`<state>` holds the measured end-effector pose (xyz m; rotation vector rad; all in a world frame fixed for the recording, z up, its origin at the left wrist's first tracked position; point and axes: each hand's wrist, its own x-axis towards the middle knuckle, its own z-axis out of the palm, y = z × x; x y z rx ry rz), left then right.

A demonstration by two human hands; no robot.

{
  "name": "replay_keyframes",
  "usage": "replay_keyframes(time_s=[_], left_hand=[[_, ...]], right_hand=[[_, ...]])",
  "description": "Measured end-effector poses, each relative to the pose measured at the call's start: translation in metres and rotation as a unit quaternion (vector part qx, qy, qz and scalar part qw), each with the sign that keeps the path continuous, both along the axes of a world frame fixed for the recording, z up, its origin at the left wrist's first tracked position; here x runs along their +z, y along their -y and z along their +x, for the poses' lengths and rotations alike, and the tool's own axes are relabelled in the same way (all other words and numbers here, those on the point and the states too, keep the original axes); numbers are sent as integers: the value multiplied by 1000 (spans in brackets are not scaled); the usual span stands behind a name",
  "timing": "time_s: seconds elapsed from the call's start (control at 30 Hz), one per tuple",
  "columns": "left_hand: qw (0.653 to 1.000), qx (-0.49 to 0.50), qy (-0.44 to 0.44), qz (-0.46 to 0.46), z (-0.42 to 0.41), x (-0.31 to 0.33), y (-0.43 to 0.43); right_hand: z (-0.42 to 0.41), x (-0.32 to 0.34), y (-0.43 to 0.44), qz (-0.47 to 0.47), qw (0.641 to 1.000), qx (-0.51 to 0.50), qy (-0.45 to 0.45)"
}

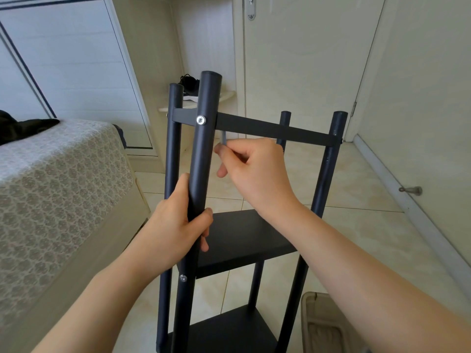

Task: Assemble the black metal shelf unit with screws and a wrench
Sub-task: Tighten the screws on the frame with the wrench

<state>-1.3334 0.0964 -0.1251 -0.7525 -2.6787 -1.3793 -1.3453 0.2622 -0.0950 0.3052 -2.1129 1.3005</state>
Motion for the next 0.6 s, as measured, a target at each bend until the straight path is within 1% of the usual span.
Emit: replay_keyframes(time_s=[0.23,0.6], left_hand=[[1000,6,2,7,-1,1,0],[1000,-3,-6,2,-6,0,4]], right_hand=[[-11,-6,8,-1,999,-31,-33],[-39,-24,30,-42,984,-94,-148]])
